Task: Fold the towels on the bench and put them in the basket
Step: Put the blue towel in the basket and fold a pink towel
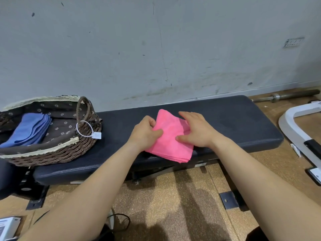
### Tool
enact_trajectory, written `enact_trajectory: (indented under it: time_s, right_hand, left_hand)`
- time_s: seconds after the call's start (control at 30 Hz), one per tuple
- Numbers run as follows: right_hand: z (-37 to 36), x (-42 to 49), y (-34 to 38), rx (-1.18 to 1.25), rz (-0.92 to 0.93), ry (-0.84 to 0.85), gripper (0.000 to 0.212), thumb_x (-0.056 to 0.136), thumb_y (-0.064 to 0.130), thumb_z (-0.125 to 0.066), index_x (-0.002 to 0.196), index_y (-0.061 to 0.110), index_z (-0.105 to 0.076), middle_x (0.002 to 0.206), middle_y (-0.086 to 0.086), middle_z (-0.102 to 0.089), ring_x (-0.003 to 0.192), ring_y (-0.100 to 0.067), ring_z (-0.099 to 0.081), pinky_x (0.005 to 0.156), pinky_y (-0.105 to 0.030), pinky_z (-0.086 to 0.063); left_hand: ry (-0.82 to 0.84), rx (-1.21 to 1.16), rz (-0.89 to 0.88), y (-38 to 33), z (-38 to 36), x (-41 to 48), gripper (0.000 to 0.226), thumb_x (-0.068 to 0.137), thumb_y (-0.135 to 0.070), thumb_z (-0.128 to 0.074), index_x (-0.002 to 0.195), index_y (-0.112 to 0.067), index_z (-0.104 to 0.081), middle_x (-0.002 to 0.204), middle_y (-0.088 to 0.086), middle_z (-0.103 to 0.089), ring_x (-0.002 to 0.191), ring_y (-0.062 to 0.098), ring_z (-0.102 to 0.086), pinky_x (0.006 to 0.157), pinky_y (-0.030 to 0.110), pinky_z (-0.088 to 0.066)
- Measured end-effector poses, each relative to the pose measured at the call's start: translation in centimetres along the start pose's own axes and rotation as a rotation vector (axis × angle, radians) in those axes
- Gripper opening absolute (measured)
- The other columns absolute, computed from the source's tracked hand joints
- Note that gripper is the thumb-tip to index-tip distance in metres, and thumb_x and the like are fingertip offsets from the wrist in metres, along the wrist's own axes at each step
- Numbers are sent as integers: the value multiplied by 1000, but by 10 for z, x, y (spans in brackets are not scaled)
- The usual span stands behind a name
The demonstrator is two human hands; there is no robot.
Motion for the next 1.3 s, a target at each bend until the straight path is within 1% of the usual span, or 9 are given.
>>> enact_trajectory:
  time_s: [0.17, 0.3, 0.53, 0.67, 0.8, 0.9, 1.03, 1.13, 1.3]
  right_hand:
    - [15, 12, -7, 220, -81, -14, 78, 77, 43, -75, 147, 26, -45, 133, 8, -61, 128, -18, -50, 108, -40, -42]
    - [5, 21, 2, 509, -69, 142, 47, 80, 20, -82, 123, 23, -63, 111, 3, -72, 104, -11, -68, 99, -31, -52]
    - [-10, 41, 1, 540, -137, 196, 39, 74, 14, -87, 108, 13, -67, 102, -5, -75, 95, -21, -72, 87, -36, -58]
    - [-10, 42, -2, 568, -178, 183, 33, 74, 13, -88, 101, 9, -69, 93, -4, -75, 81, -19, -71, 64, -22, -53]
    - [-9, 39, -8, 597, -255, 230, 32, 79, 12, -82, 108, 9, -69, 64, -2, -61, 48, -9, -49, 43, -22, -31]
    - [-8, 34, -8, 695, -272, 255, 36, 83, 5, -78, 117, 6, -64, 80, -7, -72, 55, -9, -63, 40, -18, -34]
    - [-6, 25, -8, 739, -271, 245, 35, 86, 2, -75, 118, 9, -62, 92, -6, -76, 68, -14, -72, 45, -18, -47]
    - [-3, 21, -9, 738, -250, 213, 33, 87, 3, -74, 117, 11, -63, 89, -4, -75, 71, -15, -73, 49, -20, -50]
    - [2, 15, -5, 741, -183, 154, 32, 88, 1, -72, 117, 11, -63, 96, -12, -76, 83, -23, -73, 59, -27, -53]
  left_hand:
    - [324, -203, -193, -17, 19, 7, 21, 87, -22, -75, 102, -18, -61, 77, 0, -67, 67, 9, -61, 63, 23, -46]
    - [372, -178, -222, -14, 22, 15, 17, 89, -20, -73, 106, -20, -71, 75, -8, -70, 72, 6, -66, 64, 17, -47]
    - [87, -120, -64, 5, 34, 40, 31, 76, -40, -83, 102, -27, -72, 83, -3, -71, 79, 6, -65, 71, 22, -44]
    - [175, 2, 132, 25, 36, 37, 37, 67, -42, -88, 96, -25, -72, 94, -11, -68, 93, 6, -62, 79, 24, -45]
    - [171, -15, 177, 31, 42, 32, 20, 75, -28, -86, 90, -19, -76, 73, 0, -69, 56, 11, -55, 47, 19, -37]
    - [115, -179, 226, 32, 40, 28, 18, 86, -13, -75, 103, -11, -70, 75, 8, -69, 47, 11, -60, 36, 19, -25]
    - [100, -341, 223, 27, 33, 20, 20, 98, -4, -54, 116, -10, -58, 85, 14, -65, 75, 35, -74, 37, 24, -39]
    - [100, -443, 198, 22, 33, 15, 24, 100, -5, -53, 124, -7, -53, 98, 12, -59, 78, 36, -74, 58, 31, -61]
    - [154, -407, 99, 14, 39, 7, 32, 93, -1, -63, 125, -2, -57, 99, 15, -67, 84, 32, -74, 76, 39, -62]
Point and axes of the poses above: each hand's wrist, its own x-axis towards the middle knuckle, its own z-axis out of the back of the hand, y = z × x, the point moved 7 cm from there along x, towards the middle knuckle
